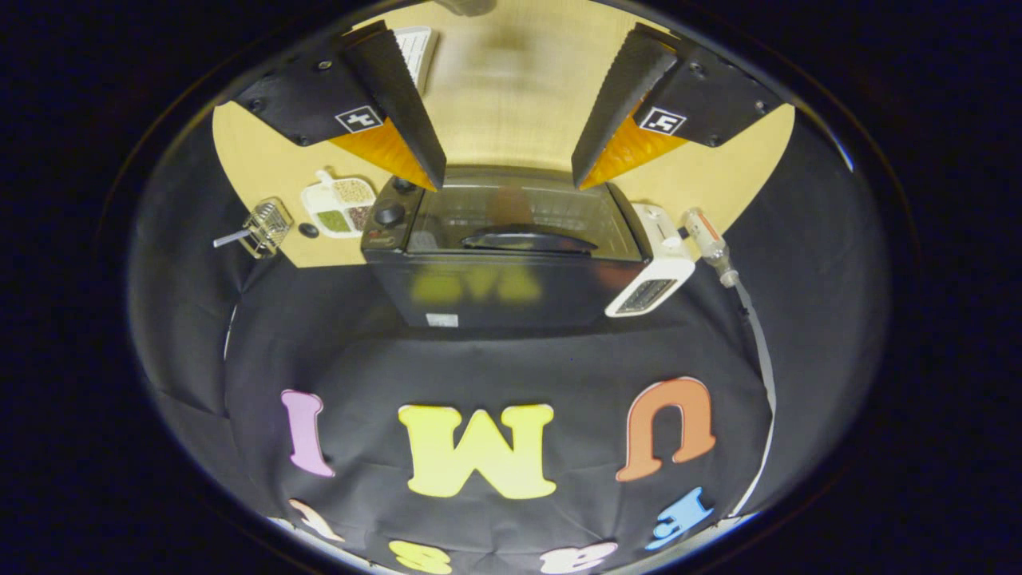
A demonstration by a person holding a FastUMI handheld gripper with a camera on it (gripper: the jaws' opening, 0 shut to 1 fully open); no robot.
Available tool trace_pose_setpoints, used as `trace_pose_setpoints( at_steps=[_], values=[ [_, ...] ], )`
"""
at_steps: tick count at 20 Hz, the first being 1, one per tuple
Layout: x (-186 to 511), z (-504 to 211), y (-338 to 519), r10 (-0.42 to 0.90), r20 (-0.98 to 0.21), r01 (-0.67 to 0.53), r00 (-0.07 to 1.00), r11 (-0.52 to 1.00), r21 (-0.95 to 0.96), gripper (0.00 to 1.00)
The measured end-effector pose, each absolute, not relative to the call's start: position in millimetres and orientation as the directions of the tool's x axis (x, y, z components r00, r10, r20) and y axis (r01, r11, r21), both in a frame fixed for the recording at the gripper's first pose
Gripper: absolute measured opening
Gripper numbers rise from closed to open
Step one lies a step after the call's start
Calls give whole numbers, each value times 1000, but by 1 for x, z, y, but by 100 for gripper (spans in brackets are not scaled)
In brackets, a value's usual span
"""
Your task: Open the toaster oven, put the food inside, and close the toaster oven door.
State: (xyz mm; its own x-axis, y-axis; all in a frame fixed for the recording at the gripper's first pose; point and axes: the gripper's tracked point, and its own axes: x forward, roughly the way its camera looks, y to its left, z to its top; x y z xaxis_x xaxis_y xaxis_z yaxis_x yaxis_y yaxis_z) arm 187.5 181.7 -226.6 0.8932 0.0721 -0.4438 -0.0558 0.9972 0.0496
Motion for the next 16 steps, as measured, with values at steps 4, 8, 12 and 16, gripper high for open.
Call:
trace_pose_setpoints(
  at_steps=[4, 8, 12, 16],
  values=[
    [158, -148, 145, 44, -319, -34, 947, 999, 40, 100],
    [121, -65, 101, 14, -161, -8, 987, 999, 40, 100],
    [78, 1, 52, -11, -15, 12, 1000, 1000, 26, 100],
    [44, 28, 12, -7, 57, 6, 998, 1000, 20, 100]
  ],
)
